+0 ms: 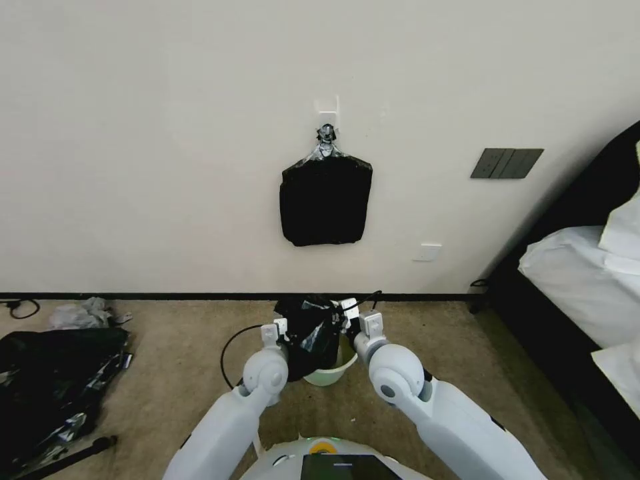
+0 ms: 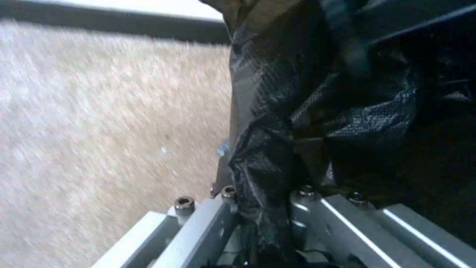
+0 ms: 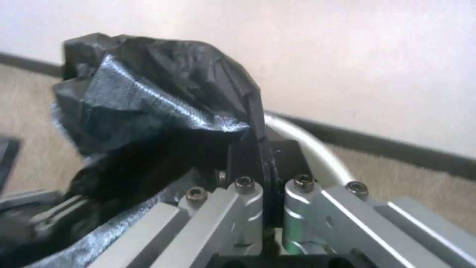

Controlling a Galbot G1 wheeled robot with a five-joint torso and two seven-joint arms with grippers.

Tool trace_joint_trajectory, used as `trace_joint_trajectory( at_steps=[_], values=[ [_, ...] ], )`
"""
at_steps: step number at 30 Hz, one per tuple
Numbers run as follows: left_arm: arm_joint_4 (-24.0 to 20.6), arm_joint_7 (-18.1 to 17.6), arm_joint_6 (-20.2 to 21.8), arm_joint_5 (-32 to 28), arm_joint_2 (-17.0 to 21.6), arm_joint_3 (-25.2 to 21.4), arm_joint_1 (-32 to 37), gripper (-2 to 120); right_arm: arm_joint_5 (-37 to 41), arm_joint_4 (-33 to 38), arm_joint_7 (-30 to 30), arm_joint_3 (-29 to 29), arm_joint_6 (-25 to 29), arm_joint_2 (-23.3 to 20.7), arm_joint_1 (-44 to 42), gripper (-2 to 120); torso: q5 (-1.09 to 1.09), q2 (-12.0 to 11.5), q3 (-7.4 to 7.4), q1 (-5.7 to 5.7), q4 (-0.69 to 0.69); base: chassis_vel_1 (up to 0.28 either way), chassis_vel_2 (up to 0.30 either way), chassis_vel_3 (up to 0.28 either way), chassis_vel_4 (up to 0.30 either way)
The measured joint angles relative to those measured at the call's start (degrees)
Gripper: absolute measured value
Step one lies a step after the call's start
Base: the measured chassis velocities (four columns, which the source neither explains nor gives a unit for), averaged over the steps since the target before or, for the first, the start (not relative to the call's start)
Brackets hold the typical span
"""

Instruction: Place a trash bag onto the trash bin.

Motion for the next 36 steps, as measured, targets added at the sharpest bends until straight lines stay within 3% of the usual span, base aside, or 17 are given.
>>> trace_joint_trajectory(
  at_steps=[3, 9, 16, 25, 36],
  values=[
    [-3.6, 5.5, -1.6, 6.6, 3.0, -1.1, 2.8, 3, 0.2, -0.6, -0.3, 0.6, 1.4, -1.0, 2.2, 0, 0.01, 0.0, 0.0, 0.0, 0.02, 0.0, 0.0, 0.0, 0.0],
    [-7.3, 10.7, -3.9, 11.1, 5.3, -2.5, 5.5, 3, 2.2, -2.1, -0.8, 0.6, 1.4, -2.9, 5.3, 0, 0.0, 0.0, -0.01, 0.0, 0.0, 0.0, 0.0, 0.0, 0.0],
    [-11.9, 18.2, -9.0, 18.2, 7.5, -5.1, 10.5, 3, 11.3, -4.7, 0.9, 0.8, 0.2, -5.6, 8.9, 0, 0.0, 0.0, -0.01, 0.0, 0.01, 0.0, 0.0, 0.0, 0.0],
    [-14.1, 21.7, -11.5, 23.5, 8.4, -6.5, 13.4, 3, 16.5, -4.4, 1.3, 3.3, -1.3, -10.8, 8.9, 0, 0.0, 0.0, -0.01, 0.0, 0.0, 0.0, 0.0, 0.0, 0.0],
    [-14.6, 24.4, -16.2, 25.3, 7.9, -8.1, 15.1, 3, 24.7, -4.6, -1.2, 5.6, -4.7, -17.0, 7.1, 0, 0.01, 0.0, -0.02, 0.0, 0.0, 0.0, 0.0, 0.0, 0.0]
  ],
)
